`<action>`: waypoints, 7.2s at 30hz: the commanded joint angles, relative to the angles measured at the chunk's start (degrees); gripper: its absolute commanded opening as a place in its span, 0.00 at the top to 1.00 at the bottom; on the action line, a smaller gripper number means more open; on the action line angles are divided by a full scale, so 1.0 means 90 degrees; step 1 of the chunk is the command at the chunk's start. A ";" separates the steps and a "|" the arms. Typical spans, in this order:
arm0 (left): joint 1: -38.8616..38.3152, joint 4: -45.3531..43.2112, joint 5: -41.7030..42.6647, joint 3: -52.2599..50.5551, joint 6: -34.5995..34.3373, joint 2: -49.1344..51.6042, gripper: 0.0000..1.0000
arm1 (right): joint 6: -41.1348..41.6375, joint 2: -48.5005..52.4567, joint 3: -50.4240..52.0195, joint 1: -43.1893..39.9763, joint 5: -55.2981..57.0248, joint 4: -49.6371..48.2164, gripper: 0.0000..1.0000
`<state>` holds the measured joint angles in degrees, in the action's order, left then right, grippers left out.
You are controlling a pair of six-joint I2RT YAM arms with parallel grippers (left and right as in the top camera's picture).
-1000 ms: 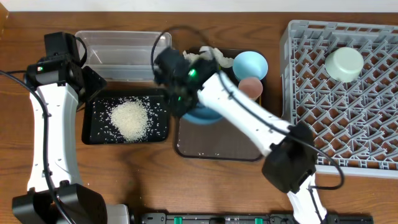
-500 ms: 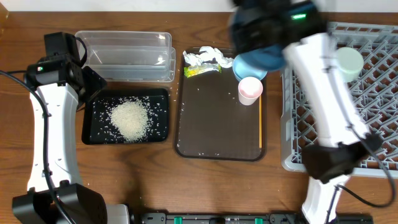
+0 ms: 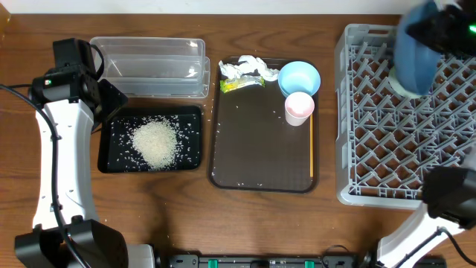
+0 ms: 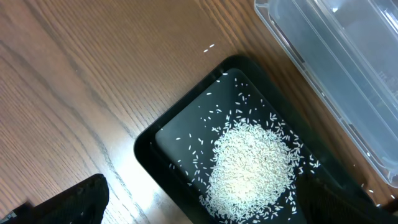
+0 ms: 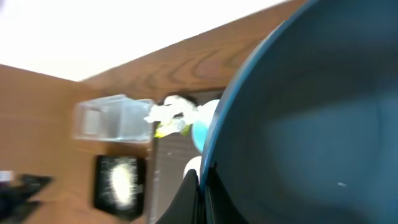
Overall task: Sort waste into correct bins and load items into the dishwasher rack
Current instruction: 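Lift the blue bowl with the right gripper over the dish rack, then lower the blue bowl into the rack and open the right gripper, then push the blue bowl upright against the rack with the right gripper, then move the right gripper over the pink cup on the brown tray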
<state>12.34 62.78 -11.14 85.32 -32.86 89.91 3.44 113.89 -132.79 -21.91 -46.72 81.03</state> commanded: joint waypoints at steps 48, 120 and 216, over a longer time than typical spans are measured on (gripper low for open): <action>0.0022 0.0019 -0.0104 0.0129 -0.0051 0.0022 0.03 | -0.2807 -0.0107 0.3439 -0.1870 -0.0877 0.0967 0.99; 0.0022 0.0017 -0.0104 0.0129 -0.0051 0.0022 0.03 | 0.1919 -0.0527 0.3478 0.3220 0.5357 -0.0578 0.61; 0.0022 0.0017 -0.0104 0.0129 -0.0051 0.0022 0.03 | -0.0872 0.0539 0.1100 0.3650 0.3638 -0.0236 0.65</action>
<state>12.34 62.76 -11.14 85.32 -32.86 89.91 -1.19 118.67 -121.99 7.38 -10.70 79.22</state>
